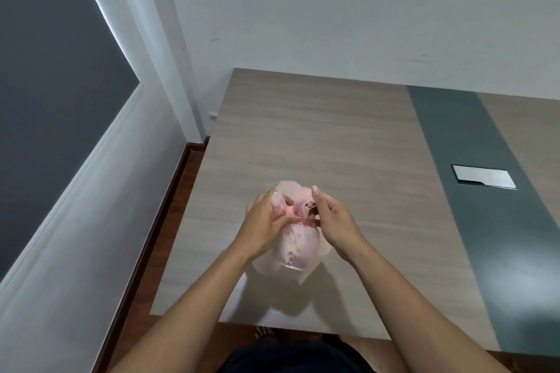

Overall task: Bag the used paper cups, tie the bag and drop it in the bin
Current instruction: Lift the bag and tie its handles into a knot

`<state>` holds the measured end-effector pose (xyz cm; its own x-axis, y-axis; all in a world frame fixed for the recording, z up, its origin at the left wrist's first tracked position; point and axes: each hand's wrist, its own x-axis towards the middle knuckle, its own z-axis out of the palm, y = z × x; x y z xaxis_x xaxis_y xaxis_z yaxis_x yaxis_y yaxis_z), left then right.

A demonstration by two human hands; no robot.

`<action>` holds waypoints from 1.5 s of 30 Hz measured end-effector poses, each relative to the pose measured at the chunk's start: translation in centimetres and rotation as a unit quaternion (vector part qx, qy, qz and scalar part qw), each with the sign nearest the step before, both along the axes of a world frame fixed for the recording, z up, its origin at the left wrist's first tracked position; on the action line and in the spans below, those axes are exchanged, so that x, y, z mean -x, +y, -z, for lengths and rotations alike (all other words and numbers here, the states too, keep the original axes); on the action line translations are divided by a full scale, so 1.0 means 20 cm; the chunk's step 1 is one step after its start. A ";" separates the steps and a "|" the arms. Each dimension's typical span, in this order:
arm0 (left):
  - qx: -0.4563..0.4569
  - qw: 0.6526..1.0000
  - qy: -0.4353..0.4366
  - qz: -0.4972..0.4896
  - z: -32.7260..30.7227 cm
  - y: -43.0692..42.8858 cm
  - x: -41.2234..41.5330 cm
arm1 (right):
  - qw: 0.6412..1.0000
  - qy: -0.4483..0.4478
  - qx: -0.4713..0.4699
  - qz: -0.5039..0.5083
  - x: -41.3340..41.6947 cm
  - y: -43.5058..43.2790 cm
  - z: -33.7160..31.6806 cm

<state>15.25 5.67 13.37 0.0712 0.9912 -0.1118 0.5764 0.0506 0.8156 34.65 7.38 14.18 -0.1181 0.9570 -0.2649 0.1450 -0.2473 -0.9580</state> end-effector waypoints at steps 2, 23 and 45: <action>0.013 0.998 -0.052 -0.026 -0.01 -0.01 -0.02 | 0.997 0.066 0.030 0.010 0.01 0.00 0.00; 0.154 0.968 -0.196 0.001 0.01 -0.05 0.09 | 0.968 0.233 0.090 -0.010 -0.09 -0.09 0.09; 0.134 0.879 -0.368 -0.271 -0.02 -0.04 -0.06 | 0.997 0.063 0.053 -0.003 -0.03 -0.08 0.01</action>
